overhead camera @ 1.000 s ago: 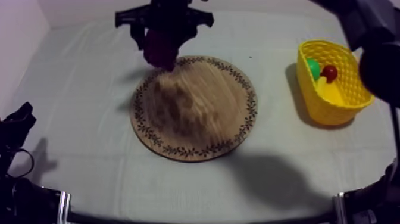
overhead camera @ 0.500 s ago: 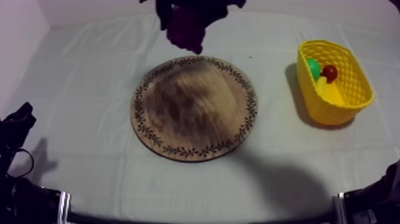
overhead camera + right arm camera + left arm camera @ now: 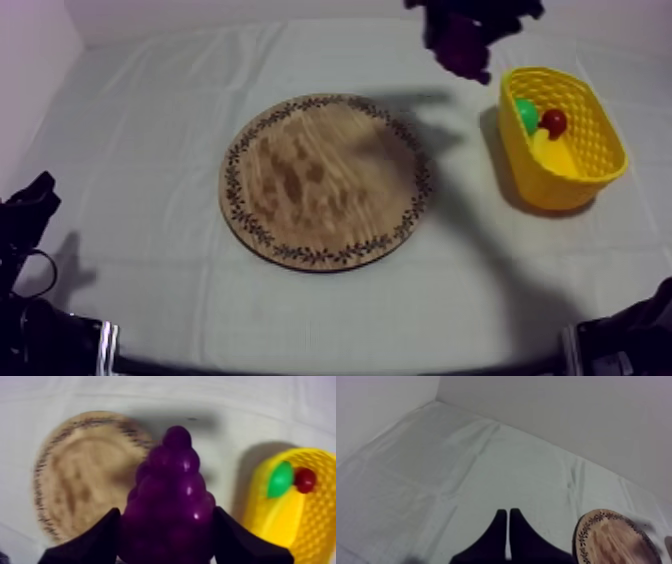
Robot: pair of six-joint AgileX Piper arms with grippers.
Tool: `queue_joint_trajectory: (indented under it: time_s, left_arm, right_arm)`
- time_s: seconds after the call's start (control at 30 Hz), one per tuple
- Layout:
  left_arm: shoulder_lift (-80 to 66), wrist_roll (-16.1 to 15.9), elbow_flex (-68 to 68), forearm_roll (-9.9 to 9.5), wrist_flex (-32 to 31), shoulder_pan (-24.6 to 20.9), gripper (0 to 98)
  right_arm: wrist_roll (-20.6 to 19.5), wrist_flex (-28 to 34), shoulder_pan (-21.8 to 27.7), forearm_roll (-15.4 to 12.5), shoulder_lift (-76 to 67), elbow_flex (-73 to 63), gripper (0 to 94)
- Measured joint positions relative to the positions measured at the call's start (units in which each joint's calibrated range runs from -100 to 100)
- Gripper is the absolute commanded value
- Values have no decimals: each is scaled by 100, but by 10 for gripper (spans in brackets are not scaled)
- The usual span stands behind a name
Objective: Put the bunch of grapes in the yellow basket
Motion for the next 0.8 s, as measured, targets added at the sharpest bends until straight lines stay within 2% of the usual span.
queue_joint_trajectory:
  time_s: [0.17, 0.5, 0.8]
  left_arm:
    - [0, 0, 0, 0, 0, 0, 0]
    - [0, 0, 0, 0, 0, 0, 0]
    - [0, 0, 0, 0, 0, 0, 0]
  right_arm:
    - [223, -369, 520, 178, -343, 920, 317]
    - [611, -665, 1430, 417, -804, 1961, 329]
    - [708, -854, 1782, 534, -766, 2160, 333]
